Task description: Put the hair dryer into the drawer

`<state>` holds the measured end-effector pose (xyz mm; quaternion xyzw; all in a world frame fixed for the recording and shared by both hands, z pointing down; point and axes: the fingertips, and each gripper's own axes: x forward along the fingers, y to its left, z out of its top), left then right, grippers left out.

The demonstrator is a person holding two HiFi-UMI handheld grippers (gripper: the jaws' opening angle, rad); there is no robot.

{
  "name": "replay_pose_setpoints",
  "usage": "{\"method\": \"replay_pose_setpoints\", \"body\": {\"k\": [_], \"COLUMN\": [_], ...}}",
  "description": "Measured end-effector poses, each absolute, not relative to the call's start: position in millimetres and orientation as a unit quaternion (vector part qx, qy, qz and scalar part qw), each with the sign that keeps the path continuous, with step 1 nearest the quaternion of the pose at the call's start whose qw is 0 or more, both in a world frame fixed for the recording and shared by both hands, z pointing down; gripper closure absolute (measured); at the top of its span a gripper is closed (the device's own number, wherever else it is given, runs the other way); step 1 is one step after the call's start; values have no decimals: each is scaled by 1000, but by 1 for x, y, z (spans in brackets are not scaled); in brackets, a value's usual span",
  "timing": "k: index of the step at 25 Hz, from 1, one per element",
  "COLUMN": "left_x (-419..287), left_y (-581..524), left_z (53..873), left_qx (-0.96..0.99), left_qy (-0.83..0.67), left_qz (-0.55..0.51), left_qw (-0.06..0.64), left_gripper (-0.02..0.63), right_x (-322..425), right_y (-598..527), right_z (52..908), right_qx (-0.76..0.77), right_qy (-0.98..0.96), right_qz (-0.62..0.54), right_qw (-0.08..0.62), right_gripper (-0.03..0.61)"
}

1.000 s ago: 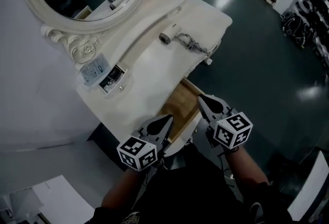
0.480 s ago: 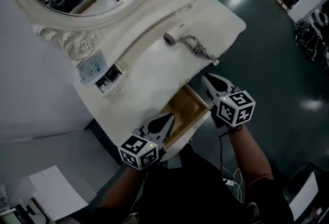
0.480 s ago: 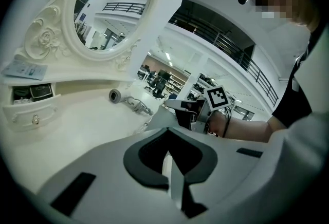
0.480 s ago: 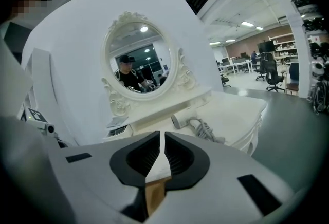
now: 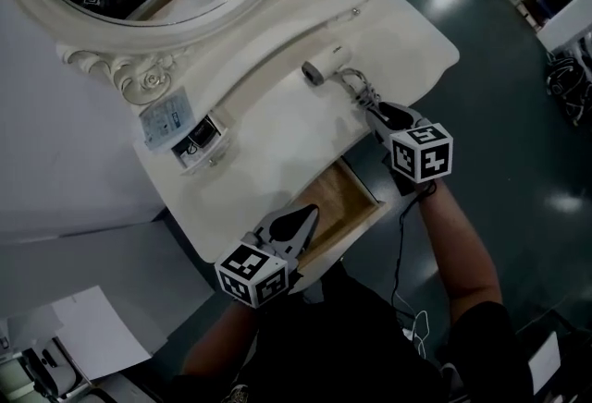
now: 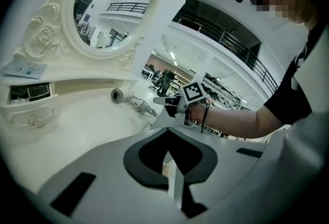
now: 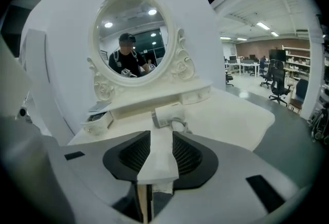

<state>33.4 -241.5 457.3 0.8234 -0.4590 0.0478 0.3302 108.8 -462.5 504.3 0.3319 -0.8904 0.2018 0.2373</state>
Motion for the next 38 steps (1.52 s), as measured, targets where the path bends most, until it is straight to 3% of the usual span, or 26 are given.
{"method": "replay_pose_setpoints", "body": {"k": [17, 24, 38], "left_x": [3, -21, -31], "left_y": [-211, -194, -182], "left_z": [473, 481, 482], "left_qx": [780, 751, 751], "left_qy": [-515, -546, -546], "left_qz": [54, 56, 57], "left_qw": [352, 367, 367], "left_gripper": [611, 611, 611], "right_x": [64, 49, 44], "right_y": [-562, -569, -566], "right_z": [587, 623, 626], "right_qx": [278, 258, 255], "right_qy": [-847, -813, -813], "right_qz": [176, 157, 133], "right_qw": [418, 498, 506], "right_gripper": [312, 308, 348]}}
